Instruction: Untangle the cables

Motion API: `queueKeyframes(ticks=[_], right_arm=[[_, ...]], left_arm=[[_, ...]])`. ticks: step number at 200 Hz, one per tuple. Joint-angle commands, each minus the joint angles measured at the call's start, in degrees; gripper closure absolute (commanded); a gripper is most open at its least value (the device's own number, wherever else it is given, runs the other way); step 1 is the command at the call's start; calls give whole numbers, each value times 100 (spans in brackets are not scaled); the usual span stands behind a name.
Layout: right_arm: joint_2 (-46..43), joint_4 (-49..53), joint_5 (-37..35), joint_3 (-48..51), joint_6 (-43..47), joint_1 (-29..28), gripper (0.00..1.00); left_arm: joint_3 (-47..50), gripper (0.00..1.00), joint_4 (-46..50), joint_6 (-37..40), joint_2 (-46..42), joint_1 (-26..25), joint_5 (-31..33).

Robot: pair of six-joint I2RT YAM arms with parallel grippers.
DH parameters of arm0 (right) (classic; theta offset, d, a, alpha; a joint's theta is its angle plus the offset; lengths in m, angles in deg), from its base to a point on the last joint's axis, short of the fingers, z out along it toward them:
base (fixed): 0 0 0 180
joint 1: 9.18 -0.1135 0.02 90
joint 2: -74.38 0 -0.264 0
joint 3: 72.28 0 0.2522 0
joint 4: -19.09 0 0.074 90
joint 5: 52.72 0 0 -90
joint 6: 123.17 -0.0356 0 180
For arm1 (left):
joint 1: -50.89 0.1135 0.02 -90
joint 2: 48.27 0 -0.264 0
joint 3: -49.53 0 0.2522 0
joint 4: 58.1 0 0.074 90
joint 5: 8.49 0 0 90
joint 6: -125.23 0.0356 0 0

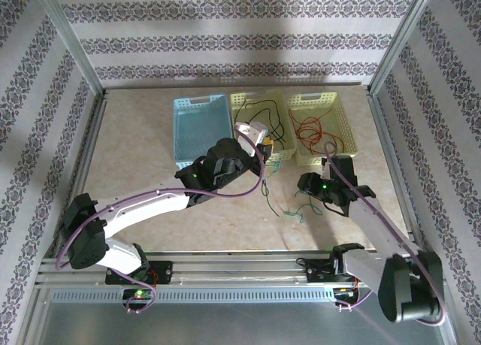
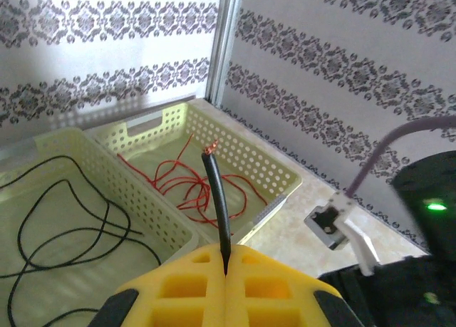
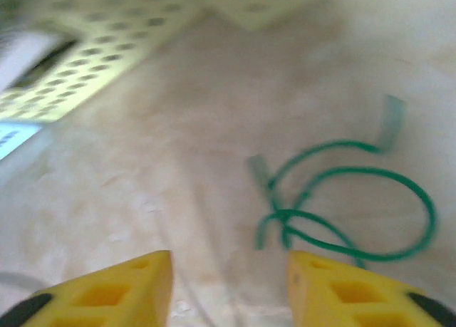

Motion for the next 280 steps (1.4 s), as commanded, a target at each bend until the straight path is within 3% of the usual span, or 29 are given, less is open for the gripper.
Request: queueKeyframes(ticks=[1,36,81,128,162,175,200,214,239,280], right_arm=[[-515,-326,180,-45,231,-395,47],[-1183,-747,500,25,471,-1001,45],[-1702,-1205,1151,57,425,-1380,41],[-1365,-800,1120,-445,867,-2216,40],[-804,-587,1019,-730,1072,-2503,42],[-544,-540,1022,-845,1096,-2532,49],[-221,-362,935,-1016,1156,-2532,86],[-329,-288,831,-1021,1156,-2515,98],[-839,-6,393,-973,1079,-2435,100],[-2037,715,-1151,-828,797,-1822,100]], left_arm=[[16,100,146,-298,134,26,263],[-32,100,305,-631,314,123,313],[-201,100,565,-860,479,220,370],[-363,100,653,-996,614,315,272],[-440,100,645,-1002,650,335,172],[-441,100,642,-1017,651,335,146],[-427,100,713,-1022,646,335,132],[-389,100,758,-1020,658,335,128],[-231,100,801,-1063,719,335,167],[58,100,677,-1258,773,361,194]])
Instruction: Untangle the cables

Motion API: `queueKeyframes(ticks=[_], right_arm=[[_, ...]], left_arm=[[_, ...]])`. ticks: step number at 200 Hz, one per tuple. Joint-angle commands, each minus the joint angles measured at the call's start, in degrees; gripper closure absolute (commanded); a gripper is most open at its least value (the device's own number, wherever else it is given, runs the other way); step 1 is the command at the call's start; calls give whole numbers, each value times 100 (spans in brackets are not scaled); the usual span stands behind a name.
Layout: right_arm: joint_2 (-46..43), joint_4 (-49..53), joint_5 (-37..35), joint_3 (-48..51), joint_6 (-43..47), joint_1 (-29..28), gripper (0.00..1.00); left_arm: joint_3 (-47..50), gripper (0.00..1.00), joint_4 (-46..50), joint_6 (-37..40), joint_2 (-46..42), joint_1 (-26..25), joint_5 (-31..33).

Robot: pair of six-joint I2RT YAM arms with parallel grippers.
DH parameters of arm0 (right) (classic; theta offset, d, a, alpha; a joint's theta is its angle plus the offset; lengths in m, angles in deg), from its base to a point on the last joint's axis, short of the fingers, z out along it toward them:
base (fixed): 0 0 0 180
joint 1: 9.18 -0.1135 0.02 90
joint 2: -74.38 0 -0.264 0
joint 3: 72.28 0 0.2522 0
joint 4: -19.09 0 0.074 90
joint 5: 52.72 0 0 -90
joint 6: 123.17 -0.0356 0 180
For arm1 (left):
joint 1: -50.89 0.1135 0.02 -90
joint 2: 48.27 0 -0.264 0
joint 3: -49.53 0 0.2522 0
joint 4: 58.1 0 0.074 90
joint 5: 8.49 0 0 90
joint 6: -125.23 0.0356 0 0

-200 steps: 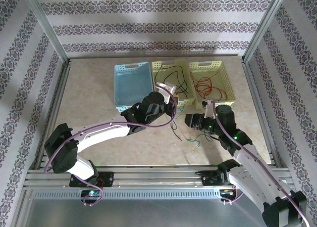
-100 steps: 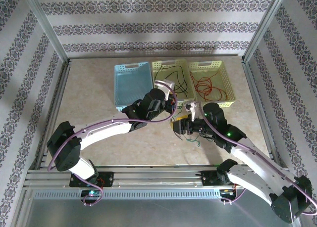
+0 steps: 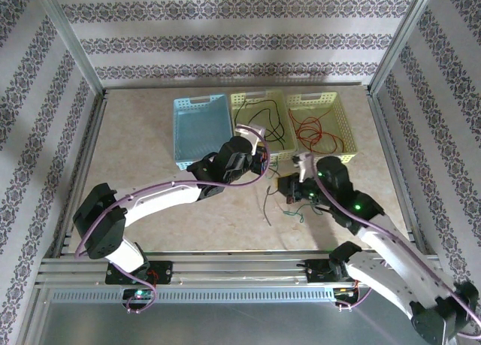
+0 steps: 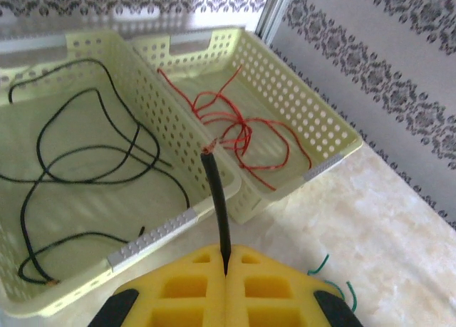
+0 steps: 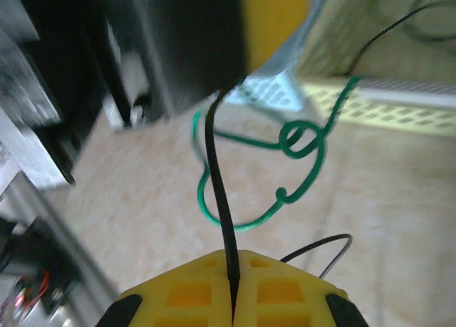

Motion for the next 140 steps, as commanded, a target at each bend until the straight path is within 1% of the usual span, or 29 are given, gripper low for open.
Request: queueKeyframes(ticks=[1,21,43,63,85,98,128,140], right_arm=[[-574,546,-1159,3,-191,374,100],[-1002,607,-1398,58,-412,850,100],[-1105,522,-1184,56,-634,1266,100],[-920,414,-775,34,-721,1394,100],[-768,368,-605,51,-763,1381,100],[-808,435,-941,36,-806,1382,100],[-991,876,-2400,-153,-762,1403,100],[-1026,1000,-2823,-235,-716,1449,100]], left_arm=[[206,100,11,-214,89,92,60],[268,100,16,-274,106,114,1],[338,100,56,-292,175,115,-142],[425,100,92,-284,261,108,-307],[530,100,38,-352,371,106,-522],[620,100,-12,-430,437,107,-582],[925,100,-130,-470,454,115,-610],[1040,100,-140,-478,432,128,-648]])
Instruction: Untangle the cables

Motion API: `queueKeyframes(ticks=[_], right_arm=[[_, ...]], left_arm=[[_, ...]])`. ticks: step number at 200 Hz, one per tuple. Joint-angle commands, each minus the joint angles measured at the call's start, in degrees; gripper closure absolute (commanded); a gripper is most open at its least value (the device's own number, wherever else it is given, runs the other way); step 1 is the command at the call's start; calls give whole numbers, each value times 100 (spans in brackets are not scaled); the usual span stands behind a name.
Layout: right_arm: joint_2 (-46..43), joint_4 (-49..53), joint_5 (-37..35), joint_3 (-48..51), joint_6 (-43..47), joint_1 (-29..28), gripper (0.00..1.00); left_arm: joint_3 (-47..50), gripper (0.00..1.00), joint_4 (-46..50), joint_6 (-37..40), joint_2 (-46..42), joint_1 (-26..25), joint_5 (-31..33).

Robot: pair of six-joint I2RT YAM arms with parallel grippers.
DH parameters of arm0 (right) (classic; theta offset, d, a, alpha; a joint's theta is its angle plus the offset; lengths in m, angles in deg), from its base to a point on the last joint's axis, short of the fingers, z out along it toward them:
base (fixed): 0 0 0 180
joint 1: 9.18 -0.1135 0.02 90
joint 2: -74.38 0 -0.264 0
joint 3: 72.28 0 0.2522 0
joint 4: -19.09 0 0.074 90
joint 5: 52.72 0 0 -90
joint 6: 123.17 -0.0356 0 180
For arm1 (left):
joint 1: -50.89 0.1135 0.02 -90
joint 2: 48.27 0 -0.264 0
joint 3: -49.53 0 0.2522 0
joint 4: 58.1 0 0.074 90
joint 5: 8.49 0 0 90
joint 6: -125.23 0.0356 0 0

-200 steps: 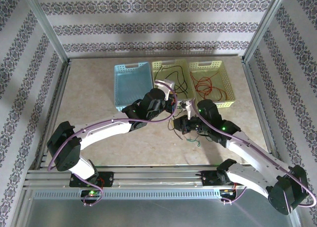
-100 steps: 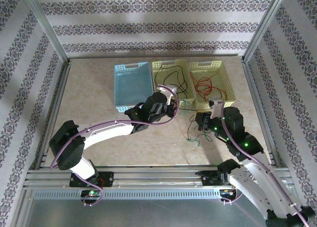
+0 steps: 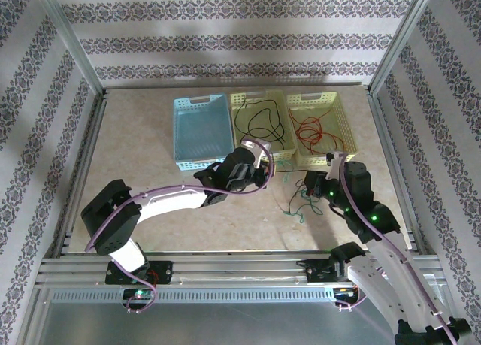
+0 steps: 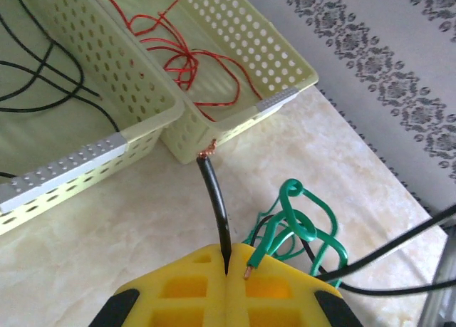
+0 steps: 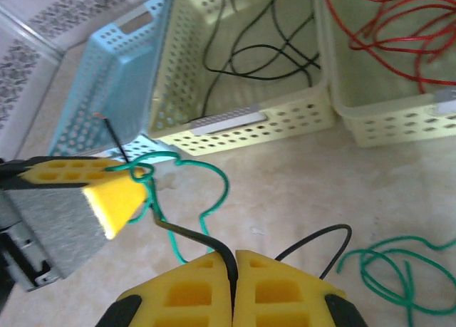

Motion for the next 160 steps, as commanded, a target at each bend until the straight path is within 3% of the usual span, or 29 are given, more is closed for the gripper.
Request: queueKeyframes(ticks=[1,32,54,79,107,128,160], right_arm=[[-266,127,-1877,-320,-38,182,100],[-252,188,-2346,-468,-16,262,100],[-75,188,-2438,-582,40,278,100],[137,29,-2007,-655,140,276,100],[285,-146,-1533,-725,257,240,100],[327,-298,-1416,-921,441,160,100],[698,-555,-1166,-1581,677,3,100]], left_arm=[[435,100,644,1,88,207,433],[734,99,526,-51,101,253,92],[972,91,221,-27,132,265,-251],[1182,75,-216,136,106,262,-650],[1109,73,-140,210,216,262,-629],[1121,65,-218,205,296,260,-579],[1209,39,-514,190,235,253,-563]])
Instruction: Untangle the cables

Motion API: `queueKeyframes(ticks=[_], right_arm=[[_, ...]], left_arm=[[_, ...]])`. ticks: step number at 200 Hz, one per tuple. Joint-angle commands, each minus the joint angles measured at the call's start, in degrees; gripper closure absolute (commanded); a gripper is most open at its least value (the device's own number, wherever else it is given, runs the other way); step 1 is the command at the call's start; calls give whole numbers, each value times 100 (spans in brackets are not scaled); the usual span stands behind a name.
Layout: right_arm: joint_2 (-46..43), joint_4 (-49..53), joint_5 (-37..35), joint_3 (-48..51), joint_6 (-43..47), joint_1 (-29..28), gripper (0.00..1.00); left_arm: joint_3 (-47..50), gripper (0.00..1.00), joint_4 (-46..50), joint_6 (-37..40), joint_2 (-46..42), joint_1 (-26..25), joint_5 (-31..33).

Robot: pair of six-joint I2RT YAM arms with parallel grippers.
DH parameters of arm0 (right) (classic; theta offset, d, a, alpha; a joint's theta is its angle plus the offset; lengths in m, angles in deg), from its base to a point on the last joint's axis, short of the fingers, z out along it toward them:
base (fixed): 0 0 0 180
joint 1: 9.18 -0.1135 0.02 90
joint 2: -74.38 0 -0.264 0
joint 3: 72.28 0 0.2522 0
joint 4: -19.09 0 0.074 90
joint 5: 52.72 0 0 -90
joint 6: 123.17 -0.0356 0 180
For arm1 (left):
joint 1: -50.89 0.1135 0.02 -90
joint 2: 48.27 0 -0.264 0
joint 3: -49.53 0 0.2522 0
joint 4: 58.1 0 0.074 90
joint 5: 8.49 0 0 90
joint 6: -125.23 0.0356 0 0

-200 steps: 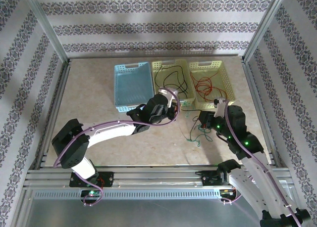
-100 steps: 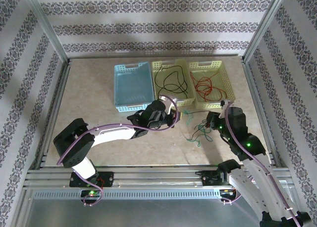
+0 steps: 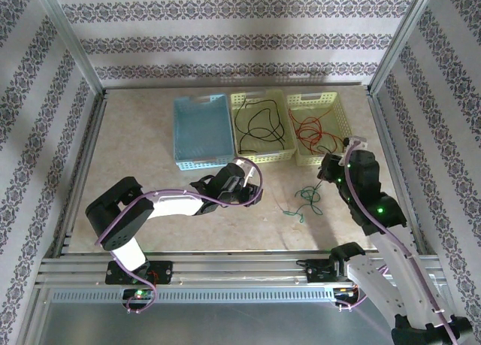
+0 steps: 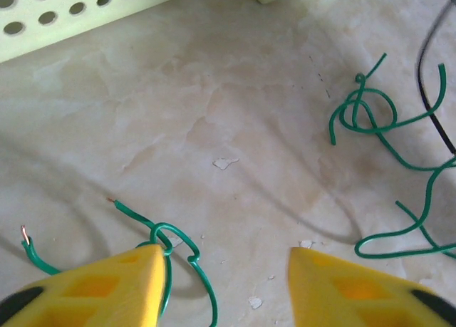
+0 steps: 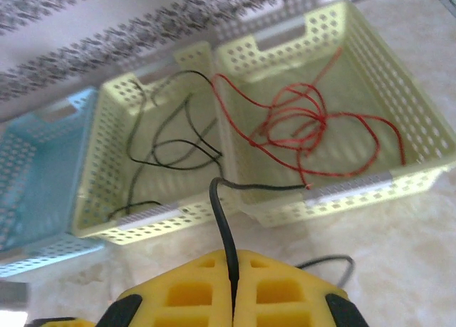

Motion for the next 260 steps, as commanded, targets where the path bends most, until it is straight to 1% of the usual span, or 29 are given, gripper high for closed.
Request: queueKeyframes(ticks=[1,7,14,33,45,63,86,93,106,138,165,173,184,187,195,208,219,260], right_arm=[[213,-544,273,-633,300,-138,100],[344,-599,290,-781,328,-190,100],[496,-680,291,-947,350,-254,100],[982,-969,355,-1308,388,-399,100],[1327,-1194,412,-1485,376,-457,100],[1940,-1448,525,-1776,382,-480,100],[2860,-1679,683,-2193,420,-480,100],[3090,-1726,727,-2297,444,-480,100],[3588,-1822,816,-2527,500,-488,100],[4762,-1852,756,-3048,804,-591,100],[5524,-1832,717,-3287,703,-706,100],[5689,-1791,796,-3337,668,-740,92],[5795,-1740,912,-3352,564,-768,72],[5798,-1720,923,-3348,533,-774,69],[5754,-1695,913,-3302,468,-796,63],[5538,-1708,787,-3089,420,-805,58],[5262,-1709,700,-2882,406,-805,56],[4035,-1593,618,-1837,366,-805,55]], left_arm=[[-17,37,-406,55,-7,13,5],[10,31,-478,48,-38,8,5],[47,27,-569,39,-100,8,25],[195,22,-822,1,-298,8,163],[280,20,-900,-23,-497,9,388],[411,18,-759,-100,-849,8,1092],[463,17,-79,-227,-1293,8,2198],[467,17,143,-242,-1404,9,2440],[472,17,488,-206,-1532,17,2666],[584,17,798,-141,-1658,9,2533],[640,17,784,10,-1578,-10,1960],[609,17,815,67,-1507,-26,1777],[557,17,895,158,-1395,-53,1575],[544,17,920,180,-1362,-66,1527],[509,17,978,248,-1280,-86,1395],[442,17,1067,351,-1147,-113,1255],[382,19,1137,408,-1018,-117,1214],[67,26,1245,704,-459,-115,1081]])
